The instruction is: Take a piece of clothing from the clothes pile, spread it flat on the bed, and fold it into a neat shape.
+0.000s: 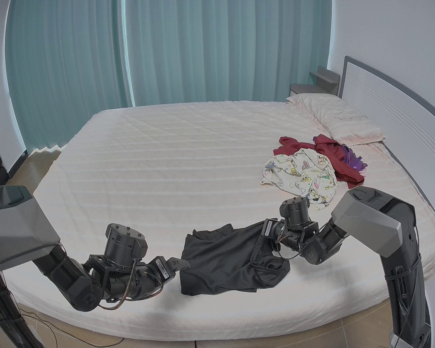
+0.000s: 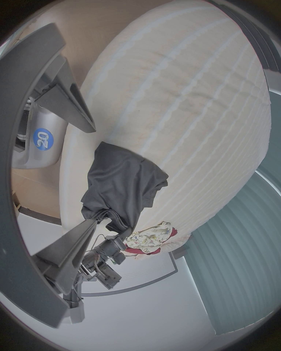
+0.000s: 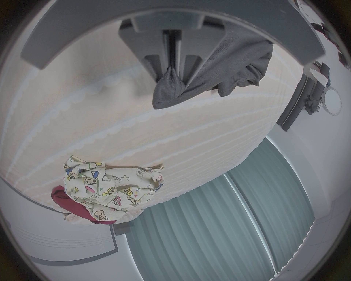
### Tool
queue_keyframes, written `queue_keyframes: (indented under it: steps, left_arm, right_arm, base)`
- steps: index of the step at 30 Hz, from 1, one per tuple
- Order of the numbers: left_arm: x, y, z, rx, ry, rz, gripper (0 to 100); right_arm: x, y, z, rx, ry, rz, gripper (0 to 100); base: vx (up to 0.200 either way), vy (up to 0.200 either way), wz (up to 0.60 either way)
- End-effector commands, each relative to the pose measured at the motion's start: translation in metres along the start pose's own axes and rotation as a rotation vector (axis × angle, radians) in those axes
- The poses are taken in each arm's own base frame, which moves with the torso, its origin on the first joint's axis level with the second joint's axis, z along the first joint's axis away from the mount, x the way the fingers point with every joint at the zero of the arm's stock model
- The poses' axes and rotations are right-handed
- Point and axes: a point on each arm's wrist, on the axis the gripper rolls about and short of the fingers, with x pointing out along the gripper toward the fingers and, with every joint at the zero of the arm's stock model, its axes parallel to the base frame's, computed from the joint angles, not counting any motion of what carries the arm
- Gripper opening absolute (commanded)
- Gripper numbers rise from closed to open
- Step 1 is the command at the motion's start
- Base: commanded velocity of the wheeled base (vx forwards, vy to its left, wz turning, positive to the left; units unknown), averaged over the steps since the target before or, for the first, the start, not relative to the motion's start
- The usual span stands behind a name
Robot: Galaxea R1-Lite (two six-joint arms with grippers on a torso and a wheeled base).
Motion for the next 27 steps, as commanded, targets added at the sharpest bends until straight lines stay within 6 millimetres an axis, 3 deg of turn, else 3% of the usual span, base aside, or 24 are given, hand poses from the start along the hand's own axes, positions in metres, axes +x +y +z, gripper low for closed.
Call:
queue_keyframes:
  steps: [1, 2, 3, 4, 5, 8, 10, 11, 14, 20, 27]
  left_arm:
    - [0.006, -0.015, 0.029, -0.017, -0.072, -0.054, 100]
    - [0.012, -0.018, 0.033, 0.0, -0.073, -0.054, 100]
    - [0.02, -0.021, 0.039, 0.029, -0.075, -0.044, 100]
    - [0.022, -0.021, 0.04, 0.033, -0.076, -0.042, 100]
    - [0.039, -0.025, 0.048, 0.063, -0.067, -0.013, 100]
    - [0.065, -0.032, 0.06, 0.064, -0.053, 0.011, 100]
    - [0.083, -0.035, 0.066, 0.08, -0.05, 0.021, 100]
    - [0.083, -0.035, 0.066, 0.08, -0.05, 0.021, 100]
    - [0.119, -0.031, 0.078, 0.189, -0.046, 0.058, 100]
    - [0.149, -0.026, 0.088, 0.236, -0.015, 0.111, 100]
    - [0.173, -0.026, 0.1, 0.262, -0.048, 0.116, 100]
  right_arm:
    - [0.001, -0.003, -0.003, 0.018, 0.008, -0.004, 0]
    - [0.002, -0.003, -0.006, 0.026, 0.015, -0.007, 0]
    - [0.002, -0.003, -0.007, 0.034, 0.017, -0.006, 100]
    - [0.002, -0.003, -0.007, 0.034, 0.017, -0.008, 100]
    - [0.001, -0.003, -0.007, 0.041, 0.019, -0.008, 100]
    - [-0.003, -0.006, -0.011, 0.041, 0.039, -0.016, 100]
    - [-0.008, -0.007, -0.007, 0.046, 0.037, -0.003, 100]
    - [-0.008, -0.007, -0.007, 0.046, 0.037, -0.003, 100]
    - [-0.023, -0.017, 0.002, 0.06, 0.029, -0.011, 100]
    - [-0.057, -0.032, -0.004, 0.059, 0.088, -0.002, 100]
    - [-0.078, -0.034, -0.01, 0.056, 0.113, 0.0, 100]
  base:
    - [0.0, 0.0, 0.0]
    - [0.0, 0.0, 0.0]
    - [0.0, 0.0, 0.0]
    - [0.0, 0.0, 0.0]
    - [0.0, 0.0, 0.0]
    - [0.0, 0.0, 0.0]
    - [0.0, 0.0, 0.0]
    - [0.0, 0.0, 0.0]
    - [0.0, 0.0, 0.0]
    - [0.0, 0.0, 0.0]
    - [0.0, 0.0, 0.0]
